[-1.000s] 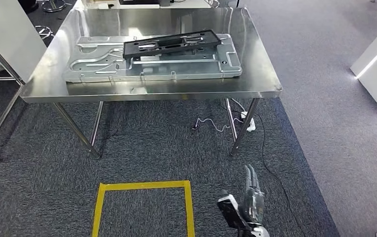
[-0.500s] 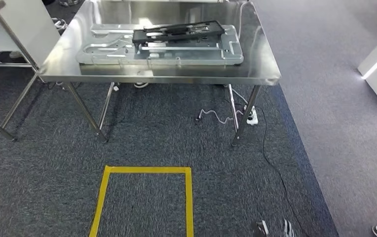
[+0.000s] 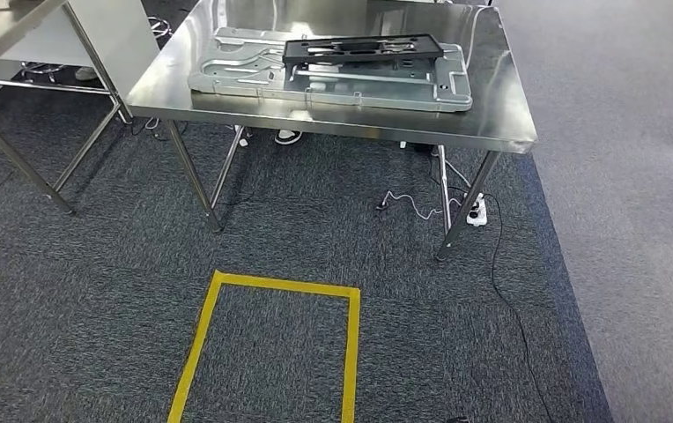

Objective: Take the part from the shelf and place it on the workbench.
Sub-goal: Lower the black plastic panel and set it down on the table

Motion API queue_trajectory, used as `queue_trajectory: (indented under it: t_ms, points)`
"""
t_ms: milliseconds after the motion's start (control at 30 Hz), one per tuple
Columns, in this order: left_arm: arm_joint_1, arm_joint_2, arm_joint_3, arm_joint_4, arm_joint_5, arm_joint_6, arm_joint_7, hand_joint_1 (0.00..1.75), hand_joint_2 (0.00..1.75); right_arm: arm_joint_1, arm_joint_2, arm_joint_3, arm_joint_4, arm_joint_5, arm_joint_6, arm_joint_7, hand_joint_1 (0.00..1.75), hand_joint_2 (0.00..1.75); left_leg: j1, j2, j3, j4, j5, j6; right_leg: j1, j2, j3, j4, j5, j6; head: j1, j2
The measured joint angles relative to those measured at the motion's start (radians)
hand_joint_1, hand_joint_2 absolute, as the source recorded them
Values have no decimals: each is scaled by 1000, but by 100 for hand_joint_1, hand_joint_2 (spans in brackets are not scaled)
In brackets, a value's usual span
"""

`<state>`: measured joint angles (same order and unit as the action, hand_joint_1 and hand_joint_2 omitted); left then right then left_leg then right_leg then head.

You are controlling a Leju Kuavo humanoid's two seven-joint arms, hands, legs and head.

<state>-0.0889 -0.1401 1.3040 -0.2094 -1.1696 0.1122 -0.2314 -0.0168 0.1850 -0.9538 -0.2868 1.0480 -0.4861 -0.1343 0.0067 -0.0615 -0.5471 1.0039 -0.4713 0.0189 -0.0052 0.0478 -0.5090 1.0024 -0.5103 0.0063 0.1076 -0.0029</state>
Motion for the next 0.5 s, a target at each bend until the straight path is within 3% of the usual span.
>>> queue_trajectory:
  t_ms: [67,100,200,233,267,300,333,400,467,500]
  points:
    - [2,0,1,0,0,3,1,0,0,-9,3,-23,18,-20,67,67,0,0,2,-2,-9,10,-4,-11,-5,-20,0,-9,10,-13,0,0]
    - [2,0,1,0,0,4,2,0,0,-13,5,-34,25,-28,100,101,0,0,3,7,-22,34,-22,-16,-8,-31,-1,-15,15,-20,0,0]
    - [0,-1,1,0,0,6,2,0,0,-17,9,-59,41,-37,161,164,0,0,6,41,-98,200,-121,-27,-8,-66,-10,-19,24,-31,-2,0]
    - [0,-1,2,0,0,6,2,0,0,-18,9,-64,46,-37,168,172,0,0,7,45,-117,251,-142,-31,-7,-79,-15,-17,25,-31,-2,0]
    - [1,-1,2,0,1,7,2,0,0,-19,10,-70,50,-37,172,176,0,0,8,48,-122,273,-144,-34,-7,-91,-18,-14,25,-31,-2,0]
    - [3,-1,2,0,1,7,2,0,0,-21,11,-74,54,-37,174,179,0,0,9,52,-106,255,-127,-36,-7,-103,-22,-10,25,-30,-2,0]
    - [4,0,2,0,1,7,2,0,0,-23,12,-78,57,-37,175,181,0,0,10,61,-75,206,-99,-36,-7,-113,-24,-5,24,-28,-2,0]
    - [2,0,2,0,1,8,2,0,0,-27,15,-83,61,-37,175,182,0,0,8,100,-2,75,-51,-32,-5,-133,-28,7,19,-19,-2,0]
    - [0,0,2,0,1,8,2,0,0,-31,16,-85,64,-37,175,182,0,0,3,122,24,14,-38,-19,0,-150,-30,16,16,-7,-1,0]
    - [1,0,2,0,1,8,2,0,0,-33,16,-86,65,-37,175,184,0,0,0,116,20,11,-38,-11,2,-157,-30,18,16,-1,-1,0]
